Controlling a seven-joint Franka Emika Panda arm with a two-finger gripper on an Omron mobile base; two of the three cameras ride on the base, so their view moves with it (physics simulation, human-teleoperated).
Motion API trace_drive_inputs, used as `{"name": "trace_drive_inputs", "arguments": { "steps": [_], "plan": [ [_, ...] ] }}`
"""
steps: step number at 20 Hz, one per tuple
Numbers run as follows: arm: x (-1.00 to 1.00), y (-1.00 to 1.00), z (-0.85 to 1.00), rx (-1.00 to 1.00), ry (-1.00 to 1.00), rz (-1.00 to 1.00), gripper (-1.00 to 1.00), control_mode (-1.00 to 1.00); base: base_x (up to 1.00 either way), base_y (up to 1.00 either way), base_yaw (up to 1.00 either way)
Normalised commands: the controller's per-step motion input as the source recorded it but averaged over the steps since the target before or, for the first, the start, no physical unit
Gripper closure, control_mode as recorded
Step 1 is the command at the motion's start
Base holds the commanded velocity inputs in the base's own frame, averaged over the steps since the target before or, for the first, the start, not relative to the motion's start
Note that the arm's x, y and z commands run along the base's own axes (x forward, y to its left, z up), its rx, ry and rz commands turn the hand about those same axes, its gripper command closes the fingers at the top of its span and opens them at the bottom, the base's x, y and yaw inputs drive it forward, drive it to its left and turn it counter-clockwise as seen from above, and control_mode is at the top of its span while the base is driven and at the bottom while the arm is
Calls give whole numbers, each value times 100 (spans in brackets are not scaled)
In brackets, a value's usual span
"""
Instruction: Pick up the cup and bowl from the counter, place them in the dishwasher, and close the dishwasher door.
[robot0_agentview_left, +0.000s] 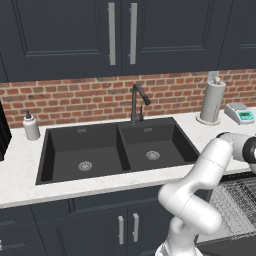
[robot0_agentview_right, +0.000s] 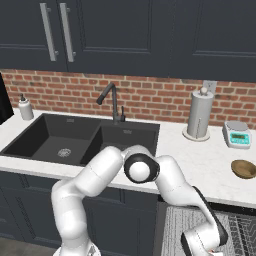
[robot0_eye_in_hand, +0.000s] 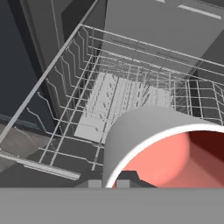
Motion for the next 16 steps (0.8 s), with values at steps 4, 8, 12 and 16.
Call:
{"name": "trace_drive_inputs", "arguments": {
  "steps": [4,8,12,16],
  "plan": [
    [11,0,-19,5,-19,4,100,-100,0,0,0],
    [23,0,-8,4,-20,4,100,-100,0,0,0],
    [28,0,-24,2,-8,3,100,-100,0,0,0],
    [24,-1,-46,1,0,3,100,-100,0,0,0]
  ]
}}
